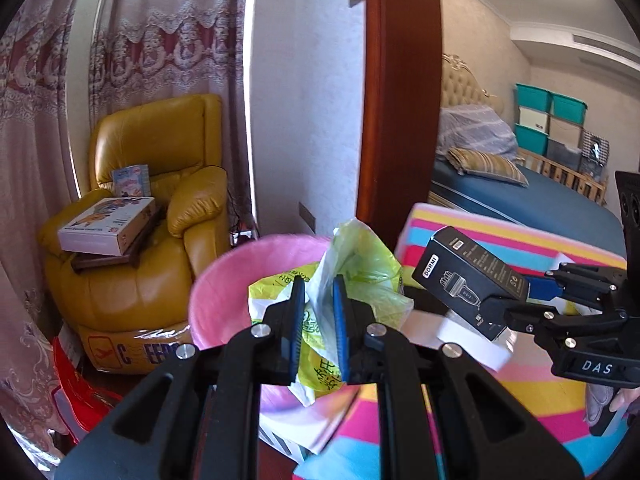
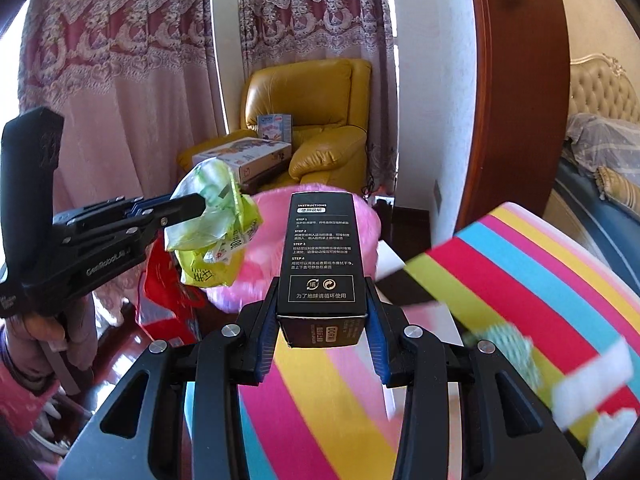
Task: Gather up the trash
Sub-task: 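Carry the plastic bag and black box over the pink bin, then open both grippers to drop the bag and box into the bin, then move both open grippers back over the table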
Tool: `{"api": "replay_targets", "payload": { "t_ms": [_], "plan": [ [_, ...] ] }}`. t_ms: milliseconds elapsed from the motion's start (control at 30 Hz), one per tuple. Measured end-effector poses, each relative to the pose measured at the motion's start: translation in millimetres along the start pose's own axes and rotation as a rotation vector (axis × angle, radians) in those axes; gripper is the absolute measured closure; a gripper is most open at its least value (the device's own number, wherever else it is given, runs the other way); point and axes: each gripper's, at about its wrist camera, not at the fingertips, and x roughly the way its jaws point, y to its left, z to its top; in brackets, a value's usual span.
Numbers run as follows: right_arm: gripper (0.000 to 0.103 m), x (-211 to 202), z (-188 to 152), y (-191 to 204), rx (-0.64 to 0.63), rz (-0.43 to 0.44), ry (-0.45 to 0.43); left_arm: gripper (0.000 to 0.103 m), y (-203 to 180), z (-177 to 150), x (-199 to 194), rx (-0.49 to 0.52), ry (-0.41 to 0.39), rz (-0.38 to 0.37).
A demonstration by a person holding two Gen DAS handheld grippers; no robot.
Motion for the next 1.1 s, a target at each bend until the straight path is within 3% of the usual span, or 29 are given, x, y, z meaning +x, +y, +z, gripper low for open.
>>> {"api": "replay_targets", "payload": {
  "t_ms": [433,467,500,600,767,900,1100],
  "plan": [
    [0.063,91,59,-8,0.026,-0.005,-0.001,0.086,46,23,55,-0.058,0.023,0.062],
    [0.054,98,64,-8,0.027,-0.009,-0.005,0.082,49,22,60,-0.063,0.03,0.065],
    [0.039,104,66,-10,0.032,-0.01,-0.001,0.067,52,21,65,-0.068,0.043,0.081],
    [0.036,108,73,-14,0.043,-0.039,-0.026,0.041,62,14,73,-0.095,0.047,0.142],
    [0.036,76,67,-16,0.044,-0.017,-0.055,0.026,70,-4,66,-0.109,0.059,0.194],
    [0.036,43,47,-22,0.024,-0.021,-0.062,0.012,64,-18,53,-0.107,0.061,0.193],
    [0.036,2,4,-35,0.008,-0.072,-0.027,0.005,37,-31,36,-0.049,0.058,0.158]
  ]
}}
